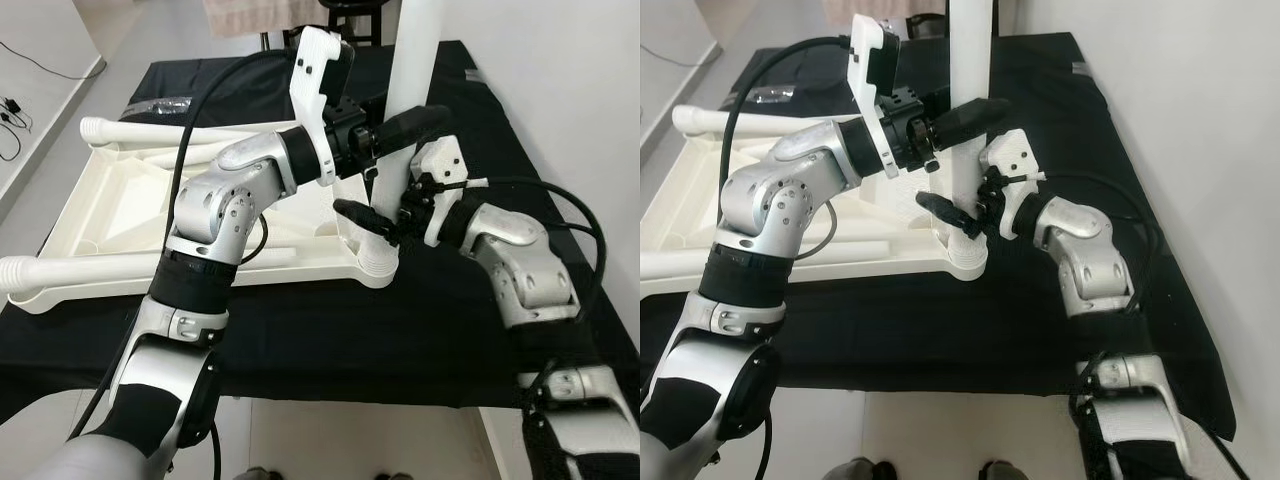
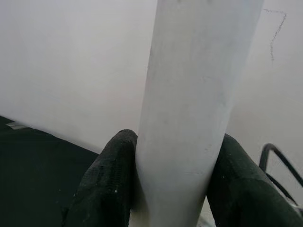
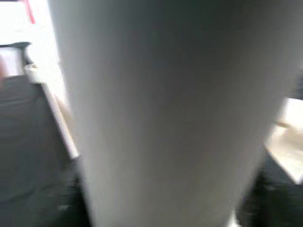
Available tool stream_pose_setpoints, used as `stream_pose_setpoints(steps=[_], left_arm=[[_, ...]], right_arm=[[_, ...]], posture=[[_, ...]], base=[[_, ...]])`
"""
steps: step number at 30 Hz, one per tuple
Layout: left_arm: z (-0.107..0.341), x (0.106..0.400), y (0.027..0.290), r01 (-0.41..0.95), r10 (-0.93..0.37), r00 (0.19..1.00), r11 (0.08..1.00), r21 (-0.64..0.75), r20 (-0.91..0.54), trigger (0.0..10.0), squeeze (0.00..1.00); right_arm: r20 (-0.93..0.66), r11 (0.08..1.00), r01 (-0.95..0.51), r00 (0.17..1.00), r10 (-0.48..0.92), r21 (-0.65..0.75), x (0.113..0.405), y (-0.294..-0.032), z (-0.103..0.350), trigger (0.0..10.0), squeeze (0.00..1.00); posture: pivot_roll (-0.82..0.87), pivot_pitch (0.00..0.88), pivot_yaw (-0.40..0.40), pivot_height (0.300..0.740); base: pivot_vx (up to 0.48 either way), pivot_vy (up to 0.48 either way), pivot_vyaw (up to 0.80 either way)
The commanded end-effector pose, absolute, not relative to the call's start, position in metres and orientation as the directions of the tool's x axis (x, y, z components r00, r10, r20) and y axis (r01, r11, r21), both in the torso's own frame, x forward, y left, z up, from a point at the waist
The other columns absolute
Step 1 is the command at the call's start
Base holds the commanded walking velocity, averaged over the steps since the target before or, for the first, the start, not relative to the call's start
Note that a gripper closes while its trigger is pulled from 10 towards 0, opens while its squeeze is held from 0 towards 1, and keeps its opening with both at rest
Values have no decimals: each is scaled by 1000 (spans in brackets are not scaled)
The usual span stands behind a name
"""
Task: Building children table
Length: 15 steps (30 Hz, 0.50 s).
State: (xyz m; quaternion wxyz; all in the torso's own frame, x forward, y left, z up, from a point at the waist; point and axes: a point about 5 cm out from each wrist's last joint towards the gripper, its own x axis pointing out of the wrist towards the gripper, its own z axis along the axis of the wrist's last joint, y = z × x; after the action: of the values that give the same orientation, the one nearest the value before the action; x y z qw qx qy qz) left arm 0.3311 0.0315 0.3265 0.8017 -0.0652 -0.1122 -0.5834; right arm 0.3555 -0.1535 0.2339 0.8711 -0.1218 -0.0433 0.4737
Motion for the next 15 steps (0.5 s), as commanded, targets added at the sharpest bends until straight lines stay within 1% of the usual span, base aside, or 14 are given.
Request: stream_pose_setpoints(steps=[1, 2, 4, 6, 15], left_arm=[[324, 326, 24, 970, -937, 233, 242, 1, 262, 0, 0], [325, 326, 24, 970, -937, 233, 242, 1, 262, 0, 0], [325, 326, 24, 970, -937, 233, 242, 1, 262, 0, 0], [325, 326, 24, 970, -936, 235, 245, 3, 261, 0, 0], [323, 325, 24, 968, -939, 237, 250, 20, 251, 0, 0]], right_arm=[[-52, 477, -843, 504, 862, -249, 357, -148, 230, 0, 0], [-54, 458, -855, 484, 874, -244, 359, -148, 230, 0, 0], [-54, 458, -855, 484, 874, -244, 359, -148, 230, 0, 0], [-47, 442, -868, 462, 885, -225, 363, -146, 230, 0, 0], [-15, 427, -882, 438, 899, -200, 365, -145, 226, 0, 0]], posture=[[35, 136, 45, 740], [37, 136, 43, 740], [37, 136, 43, 740], [42, 137, 40, 740], [42, 138, 40, 740]], base=[[0, 0, 0], [0, 0, 0], [0, 0, 0], [0, 0, 0], [0, 0, 0]])
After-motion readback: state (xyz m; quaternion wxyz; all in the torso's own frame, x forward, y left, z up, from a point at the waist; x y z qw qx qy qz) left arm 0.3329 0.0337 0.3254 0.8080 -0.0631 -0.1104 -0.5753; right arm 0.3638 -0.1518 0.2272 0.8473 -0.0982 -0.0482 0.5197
